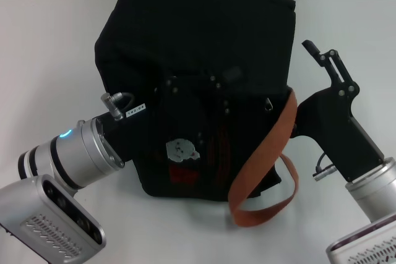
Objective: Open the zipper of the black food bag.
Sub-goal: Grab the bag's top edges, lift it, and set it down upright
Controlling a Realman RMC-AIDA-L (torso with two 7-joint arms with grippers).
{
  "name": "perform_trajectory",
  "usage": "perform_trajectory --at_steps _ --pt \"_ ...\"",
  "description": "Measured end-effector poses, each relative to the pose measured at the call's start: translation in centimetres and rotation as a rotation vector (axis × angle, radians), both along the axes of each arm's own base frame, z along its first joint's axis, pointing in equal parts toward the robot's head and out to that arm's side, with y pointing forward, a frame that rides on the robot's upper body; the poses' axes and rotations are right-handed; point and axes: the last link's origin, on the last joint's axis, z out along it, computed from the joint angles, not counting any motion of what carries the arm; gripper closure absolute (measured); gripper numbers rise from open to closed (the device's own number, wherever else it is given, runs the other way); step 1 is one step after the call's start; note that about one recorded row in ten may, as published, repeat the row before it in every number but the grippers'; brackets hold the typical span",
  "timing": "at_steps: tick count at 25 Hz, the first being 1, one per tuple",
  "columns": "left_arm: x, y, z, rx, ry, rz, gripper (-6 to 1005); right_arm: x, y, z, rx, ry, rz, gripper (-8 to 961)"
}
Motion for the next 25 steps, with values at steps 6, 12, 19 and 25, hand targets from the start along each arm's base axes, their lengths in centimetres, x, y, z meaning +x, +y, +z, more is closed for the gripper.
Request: perform_trajectory --at_steps 6,12,19,25 --pt "0.01 0.02 0.0 0.0 0.0 0.0 906 -0.06 0.35 -0.21 -0.011 -0.015 0.0 143" --pt "0.01 0.02 -0.01 0.0 0.0 0.0 906 -0.15 0.47 -0.41 -0.023 -0.024 0.005 314" --pt "0.01 0.02 -0.01 0.0 0.0 0.0 906 -0.21 0.59 -0.53 -0.028 -0.026 0.002 625" --pt "0.03 0.02 -0.02 -0.001 0.001 -0.002 906 -0.18 0.83 -0.9 -0.047 -0.043 -0.006 799"
